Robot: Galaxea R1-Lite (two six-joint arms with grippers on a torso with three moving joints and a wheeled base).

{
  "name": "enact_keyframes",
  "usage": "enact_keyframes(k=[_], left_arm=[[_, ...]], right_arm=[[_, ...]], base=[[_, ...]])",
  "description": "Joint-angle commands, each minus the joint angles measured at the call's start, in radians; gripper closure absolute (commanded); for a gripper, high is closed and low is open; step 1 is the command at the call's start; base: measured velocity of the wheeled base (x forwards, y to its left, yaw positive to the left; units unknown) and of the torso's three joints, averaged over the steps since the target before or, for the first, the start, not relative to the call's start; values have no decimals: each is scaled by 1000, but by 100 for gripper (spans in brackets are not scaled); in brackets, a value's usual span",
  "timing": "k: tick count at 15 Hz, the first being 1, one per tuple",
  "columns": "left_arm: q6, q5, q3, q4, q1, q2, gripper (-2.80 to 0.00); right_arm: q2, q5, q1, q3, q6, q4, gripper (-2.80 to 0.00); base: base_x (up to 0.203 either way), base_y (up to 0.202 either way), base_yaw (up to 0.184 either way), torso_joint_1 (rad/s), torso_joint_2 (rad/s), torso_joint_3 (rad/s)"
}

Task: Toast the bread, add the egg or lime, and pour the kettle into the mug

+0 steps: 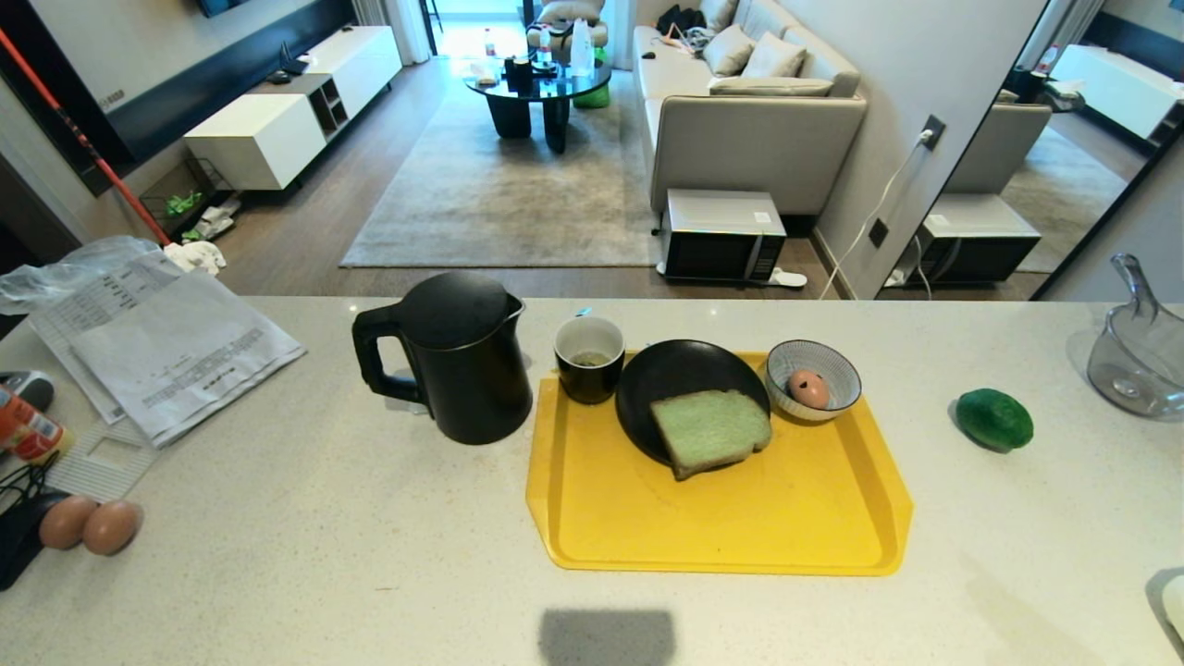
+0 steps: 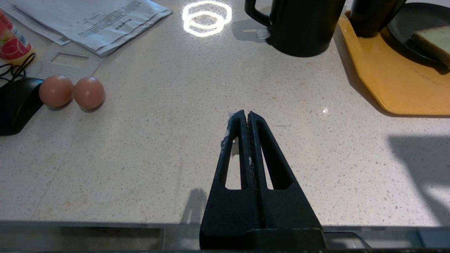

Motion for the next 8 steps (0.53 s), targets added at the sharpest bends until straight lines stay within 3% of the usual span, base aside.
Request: enact_keyframes(k=[1, 8], left_arm=[[1, 1, 14, 0, 0, -2, 0], [1, 0, 14, 0, 0, -2, 0]], right_arm=[[0, -2, 0, 0, 1, 0, 0], [0, -4, 0, 0, 1, 0, 0]], base=[[0, 0, 0, 0, 0, 0], [0, 0, 0, 0, 0, 0]])
